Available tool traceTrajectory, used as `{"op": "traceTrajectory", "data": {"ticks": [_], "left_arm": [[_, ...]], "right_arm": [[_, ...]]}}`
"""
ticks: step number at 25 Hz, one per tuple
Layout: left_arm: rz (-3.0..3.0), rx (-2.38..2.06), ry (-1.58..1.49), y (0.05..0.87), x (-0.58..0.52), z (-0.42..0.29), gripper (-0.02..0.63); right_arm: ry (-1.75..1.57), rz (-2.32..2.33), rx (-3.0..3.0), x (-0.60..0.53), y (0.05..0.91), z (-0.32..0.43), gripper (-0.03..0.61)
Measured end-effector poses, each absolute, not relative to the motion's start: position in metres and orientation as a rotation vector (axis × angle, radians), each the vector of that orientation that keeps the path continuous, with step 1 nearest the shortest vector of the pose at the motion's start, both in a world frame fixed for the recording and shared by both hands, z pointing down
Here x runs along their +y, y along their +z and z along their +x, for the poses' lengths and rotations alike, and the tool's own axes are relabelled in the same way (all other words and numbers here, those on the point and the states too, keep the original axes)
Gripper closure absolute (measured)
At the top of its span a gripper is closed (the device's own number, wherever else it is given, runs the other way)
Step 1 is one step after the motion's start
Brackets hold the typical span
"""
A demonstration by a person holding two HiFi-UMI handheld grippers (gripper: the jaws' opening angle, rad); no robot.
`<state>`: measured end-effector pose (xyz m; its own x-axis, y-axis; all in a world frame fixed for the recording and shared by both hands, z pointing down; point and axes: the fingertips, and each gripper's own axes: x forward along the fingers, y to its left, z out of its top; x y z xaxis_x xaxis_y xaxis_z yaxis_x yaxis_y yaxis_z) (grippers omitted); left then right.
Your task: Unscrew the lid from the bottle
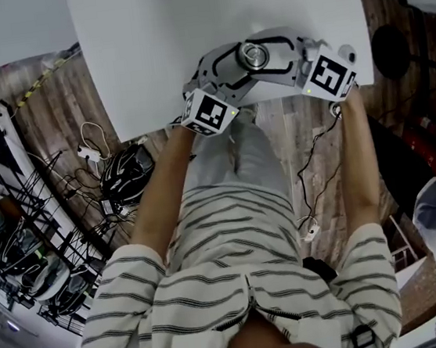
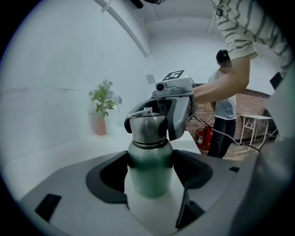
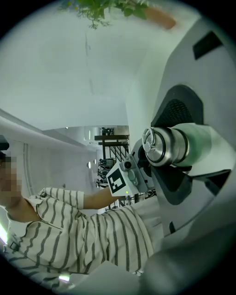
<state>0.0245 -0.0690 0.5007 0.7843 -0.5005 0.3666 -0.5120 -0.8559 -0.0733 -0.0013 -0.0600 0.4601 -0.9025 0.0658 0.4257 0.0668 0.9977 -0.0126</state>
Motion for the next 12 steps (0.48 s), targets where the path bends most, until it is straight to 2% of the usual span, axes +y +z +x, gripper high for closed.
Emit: {"op": "traceTrajectory", "data": {"ticks": [9, 12], "left_arm": [[2.939, -0.824, 0.598, 0.5043, -0.0679, 0.0225, 0.305], [2.941, -0.826, 0.606, 0.504, -0.0685, 0.0211, 0.305]], "right_arm": [[0.067, -0.099, -2.688, -0.0581, 0.4637, -0.003, 0.305], [0.081, -0.041, -2.709, -0.0616, 0.4587, -0.0037, 0.283]]}}
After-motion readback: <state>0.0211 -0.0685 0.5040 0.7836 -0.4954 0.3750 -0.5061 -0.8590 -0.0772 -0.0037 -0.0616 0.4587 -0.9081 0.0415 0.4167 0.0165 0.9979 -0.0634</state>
